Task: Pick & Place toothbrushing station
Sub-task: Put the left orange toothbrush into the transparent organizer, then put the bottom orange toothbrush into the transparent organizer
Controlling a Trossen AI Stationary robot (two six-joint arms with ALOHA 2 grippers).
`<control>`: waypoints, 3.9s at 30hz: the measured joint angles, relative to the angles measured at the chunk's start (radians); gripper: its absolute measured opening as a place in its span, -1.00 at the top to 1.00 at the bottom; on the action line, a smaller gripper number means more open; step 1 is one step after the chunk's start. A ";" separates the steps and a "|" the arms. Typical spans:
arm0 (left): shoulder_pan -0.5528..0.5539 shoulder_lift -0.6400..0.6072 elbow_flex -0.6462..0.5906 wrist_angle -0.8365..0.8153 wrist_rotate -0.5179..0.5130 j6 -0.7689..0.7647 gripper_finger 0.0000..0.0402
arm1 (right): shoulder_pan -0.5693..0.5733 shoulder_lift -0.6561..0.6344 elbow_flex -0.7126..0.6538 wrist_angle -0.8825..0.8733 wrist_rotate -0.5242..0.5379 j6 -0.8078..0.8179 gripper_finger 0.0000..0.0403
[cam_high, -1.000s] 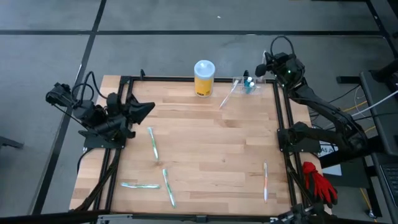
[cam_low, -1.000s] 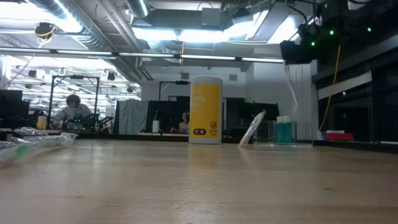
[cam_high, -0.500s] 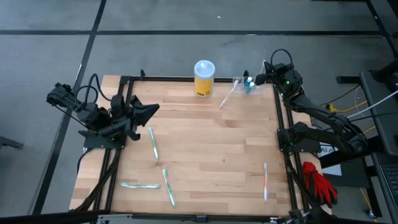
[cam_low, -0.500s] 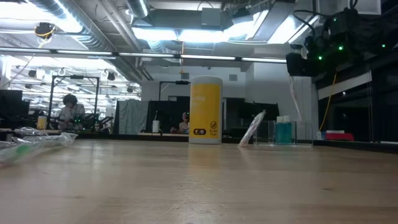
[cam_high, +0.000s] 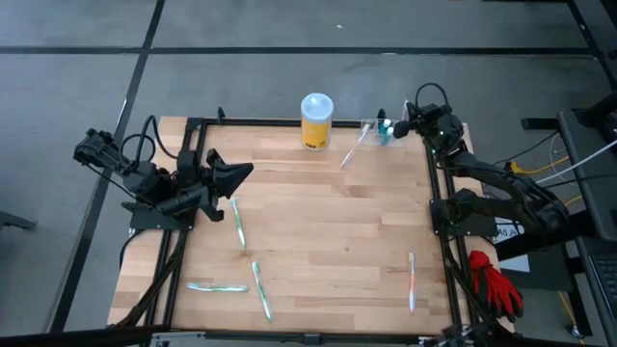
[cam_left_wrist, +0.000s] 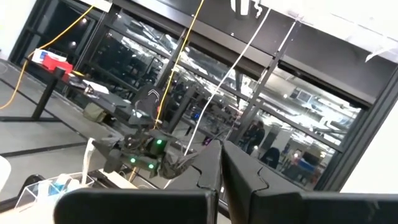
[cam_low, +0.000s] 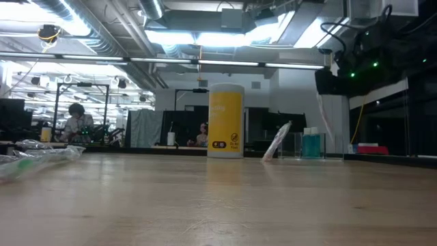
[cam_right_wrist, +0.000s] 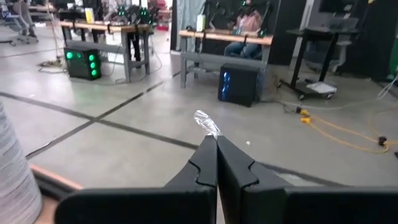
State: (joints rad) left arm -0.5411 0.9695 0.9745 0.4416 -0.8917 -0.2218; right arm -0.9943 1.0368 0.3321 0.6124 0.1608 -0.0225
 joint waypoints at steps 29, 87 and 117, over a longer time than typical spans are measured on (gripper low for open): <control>0.000 0.020 0.022 0.000 0.022 0.000 0.96 | 0.001 0.091 0.000 0.002 0.014 0.067 0.88; 0.000 -0.191 0.021 -0.419 0.138 0.147 0.96 | 1.305 -0.231 0.105 -0.647 -0.802 1.037 0.56; -0.001 -0.176 0.021 -0.449 0.135 0.111 0.96 | 1.594 0.326 0.596 -1.740 -0.326 -0.412 0.56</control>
State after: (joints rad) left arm -0.5423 0.7934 0.9951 -0.0070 -0.7563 -0.1104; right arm 0.5996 1.3624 0.9282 -1.1278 -0.1648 -0.4344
